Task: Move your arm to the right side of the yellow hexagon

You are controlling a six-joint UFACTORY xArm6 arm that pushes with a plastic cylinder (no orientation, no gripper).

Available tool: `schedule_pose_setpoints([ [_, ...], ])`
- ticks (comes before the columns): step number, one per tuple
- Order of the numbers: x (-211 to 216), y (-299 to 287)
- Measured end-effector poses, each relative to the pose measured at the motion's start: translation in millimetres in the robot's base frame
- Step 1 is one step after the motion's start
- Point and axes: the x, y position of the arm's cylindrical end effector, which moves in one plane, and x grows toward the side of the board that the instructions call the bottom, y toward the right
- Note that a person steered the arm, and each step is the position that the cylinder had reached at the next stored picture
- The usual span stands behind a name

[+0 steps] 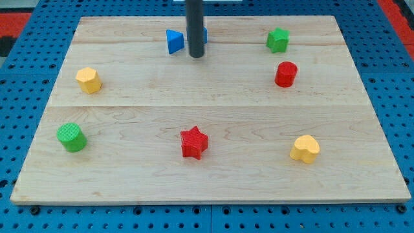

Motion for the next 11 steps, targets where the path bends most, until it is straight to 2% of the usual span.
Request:
schedule_pose_setpoints([
  [2,16,154],
  [3,35,114],
  [4,34,45],
  [7,22,-75],
  [9,18,-134],
  [11,85,-136],
])
